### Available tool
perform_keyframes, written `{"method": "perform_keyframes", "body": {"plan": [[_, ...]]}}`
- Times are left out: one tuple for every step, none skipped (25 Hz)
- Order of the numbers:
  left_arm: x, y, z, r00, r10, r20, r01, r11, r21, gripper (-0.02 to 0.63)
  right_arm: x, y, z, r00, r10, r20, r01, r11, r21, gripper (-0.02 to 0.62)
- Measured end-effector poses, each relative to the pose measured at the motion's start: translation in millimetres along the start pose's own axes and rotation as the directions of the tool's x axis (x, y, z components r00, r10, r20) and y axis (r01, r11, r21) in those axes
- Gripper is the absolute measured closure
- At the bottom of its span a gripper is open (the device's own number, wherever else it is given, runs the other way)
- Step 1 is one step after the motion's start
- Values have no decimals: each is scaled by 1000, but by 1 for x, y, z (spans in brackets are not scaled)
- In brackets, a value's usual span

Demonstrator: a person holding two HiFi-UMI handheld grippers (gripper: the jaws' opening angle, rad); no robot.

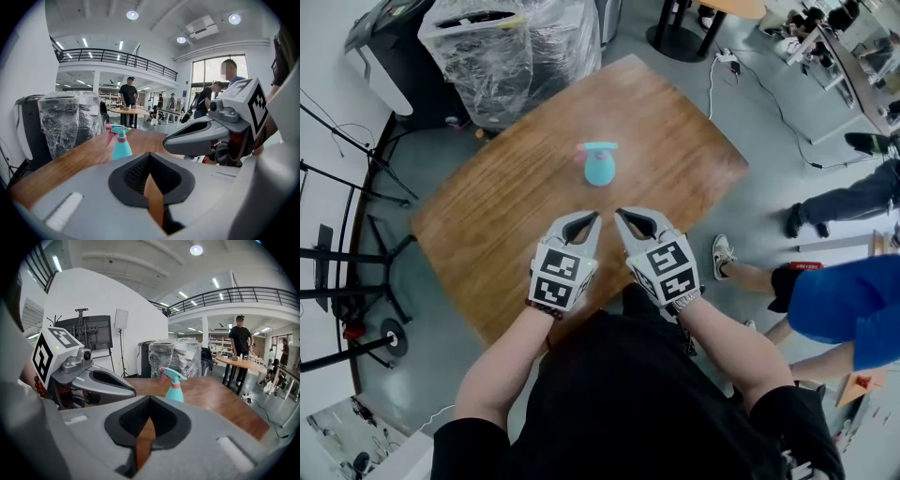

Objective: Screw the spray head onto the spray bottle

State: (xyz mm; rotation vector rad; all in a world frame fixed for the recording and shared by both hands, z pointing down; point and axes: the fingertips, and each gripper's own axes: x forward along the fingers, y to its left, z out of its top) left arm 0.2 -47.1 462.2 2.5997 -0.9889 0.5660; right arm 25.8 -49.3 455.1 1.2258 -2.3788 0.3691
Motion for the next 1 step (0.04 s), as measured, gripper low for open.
{"method": "perform_keyframes", "body": {"plan": [[-1,0,0,1000,-1,0,1,1000,0,594,0,2,0,1000,0,0,0,1000,0,603]]}}
